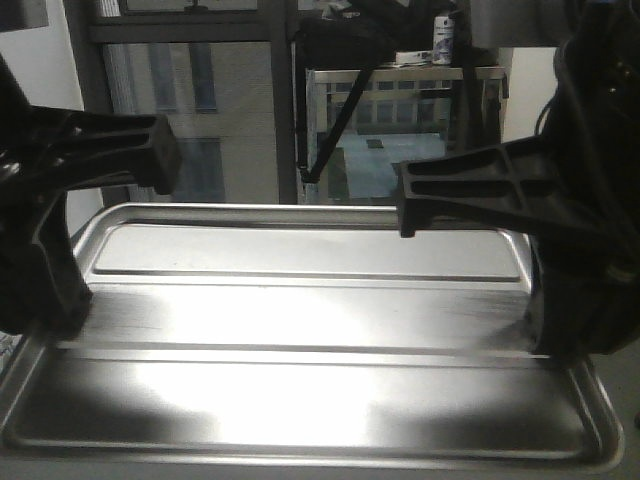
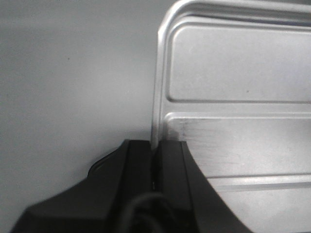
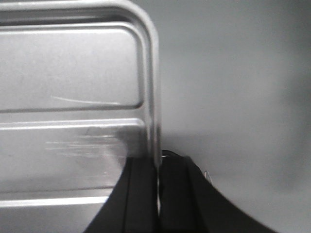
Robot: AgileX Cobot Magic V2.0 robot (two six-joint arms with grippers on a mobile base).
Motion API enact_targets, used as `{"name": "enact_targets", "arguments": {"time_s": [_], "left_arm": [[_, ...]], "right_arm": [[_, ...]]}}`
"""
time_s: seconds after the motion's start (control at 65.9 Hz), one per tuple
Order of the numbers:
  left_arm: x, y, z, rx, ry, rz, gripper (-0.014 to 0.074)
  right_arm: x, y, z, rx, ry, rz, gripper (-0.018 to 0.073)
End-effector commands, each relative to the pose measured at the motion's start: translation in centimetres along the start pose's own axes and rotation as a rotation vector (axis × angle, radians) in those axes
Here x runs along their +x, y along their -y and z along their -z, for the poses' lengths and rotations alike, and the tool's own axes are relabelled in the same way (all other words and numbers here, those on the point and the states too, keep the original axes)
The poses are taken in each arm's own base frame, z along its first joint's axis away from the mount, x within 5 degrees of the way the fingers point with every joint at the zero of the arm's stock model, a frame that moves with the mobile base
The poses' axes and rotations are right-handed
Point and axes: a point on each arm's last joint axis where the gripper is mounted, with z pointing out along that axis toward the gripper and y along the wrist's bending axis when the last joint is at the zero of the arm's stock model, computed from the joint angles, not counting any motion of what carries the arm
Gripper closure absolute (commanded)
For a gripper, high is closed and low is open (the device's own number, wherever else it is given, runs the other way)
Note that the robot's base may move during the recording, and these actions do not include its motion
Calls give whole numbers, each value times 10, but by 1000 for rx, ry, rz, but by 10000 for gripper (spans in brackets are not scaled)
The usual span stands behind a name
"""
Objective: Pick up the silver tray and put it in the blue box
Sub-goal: 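Hold the tray level in both grippers while the base turns away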
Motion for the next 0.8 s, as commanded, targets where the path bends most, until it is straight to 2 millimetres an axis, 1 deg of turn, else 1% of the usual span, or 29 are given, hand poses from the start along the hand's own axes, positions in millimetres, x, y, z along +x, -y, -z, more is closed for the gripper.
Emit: {"name": "enact_targets", "arguments": {"time_s": [0.0,0.789], "left_arm": [[-6,2,12,23,46,-14,700],[-6,2,12,23,46,-14,700]], "right_arm": [[-9,3,12,10,58,17,511],[-9,3,12,10,58,17,511]]}}
